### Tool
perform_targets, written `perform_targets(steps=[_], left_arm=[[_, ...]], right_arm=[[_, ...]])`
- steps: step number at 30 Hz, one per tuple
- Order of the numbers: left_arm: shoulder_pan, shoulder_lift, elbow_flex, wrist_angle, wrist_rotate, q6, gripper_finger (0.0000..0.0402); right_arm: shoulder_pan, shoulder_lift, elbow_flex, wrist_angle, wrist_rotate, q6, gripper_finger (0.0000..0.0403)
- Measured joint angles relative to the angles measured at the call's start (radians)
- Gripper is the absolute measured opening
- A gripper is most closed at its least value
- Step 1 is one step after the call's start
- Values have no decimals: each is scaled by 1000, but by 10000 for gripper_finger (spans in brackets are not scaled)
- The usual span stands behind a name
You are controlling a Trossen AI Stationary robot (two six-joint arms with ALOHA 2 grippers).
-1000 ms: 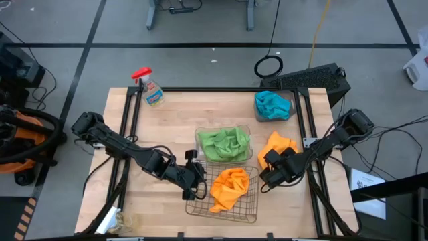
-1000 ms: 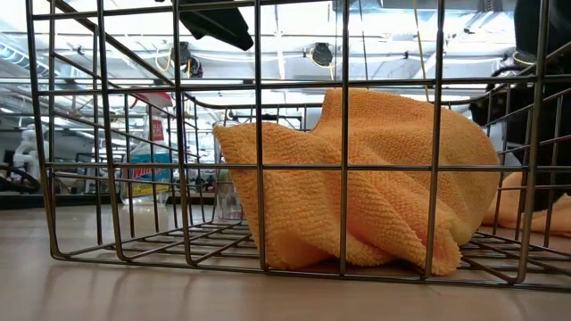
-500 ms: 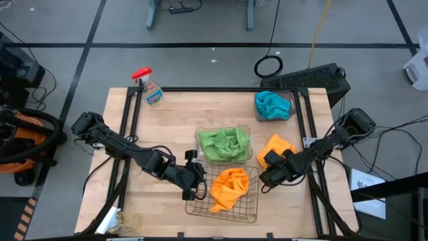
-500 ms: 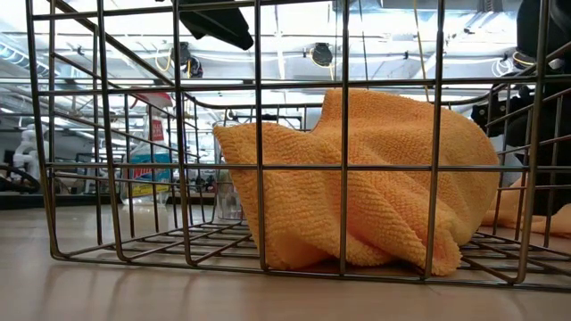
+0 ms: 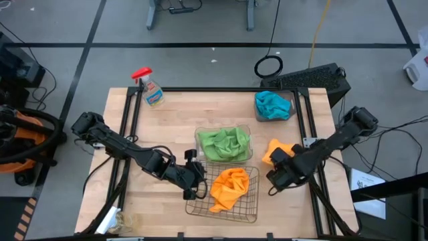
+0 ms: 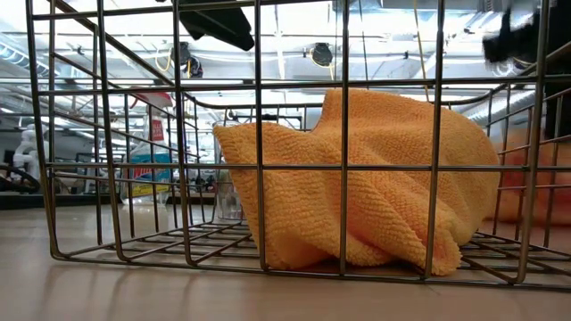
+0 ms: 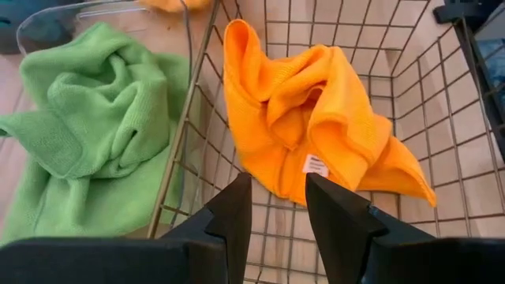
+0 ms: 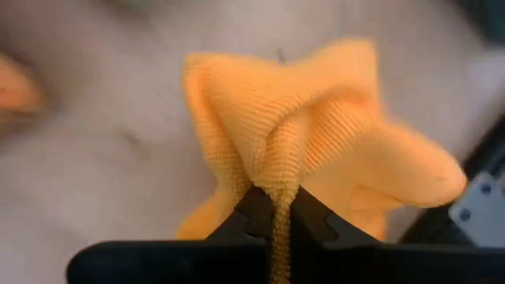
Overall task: Sort microfiber towel by color & place in baskets
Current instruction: Put the yellow microfiber cloth into the golden wire basket
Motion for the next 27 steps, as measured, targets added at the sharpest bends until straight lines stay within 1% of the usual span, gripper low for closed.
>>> perform_targets(steps=[2, 4, 6, 9, 12, 15, 20, 23, 27], left_arm=[[-4, 0, 0, -1, 0, -12, 127], [-9, 0, 0, -6, -3, -19, 127], [-20, 0, -1, -8, -5, -20, 127], [-37, 0, -1, -3, -41, -21, 127], [-53, 0, -1, -4, -53, -29, 127], [-68, 0, -1, -10, -76, -47, 127], [-100, 0, 0, -12, -98, -49, 127], [-116, 0, -1, -12, -117, -70, 127], [-142, -6, -1, -11, -134, -90, 127]], right_arm=[[26, -28, 89, -64, 62, 16, 3], [47, -45, 169, -85, 128, 17, 3], [63, -48, 241, -85, 189, -2, 2], [71, -40, 338, -73, 284, -32, 2], [71, -9, 410, -20, 335, -128, 1], [71, 19, 469, 83, 363, -257, 1], [73, 68, 558, 251, 365, -458, 1], [77, 87, 606, 274, 364, -517, 1], [78, 110, 668, 242, 356, -522, 0]])
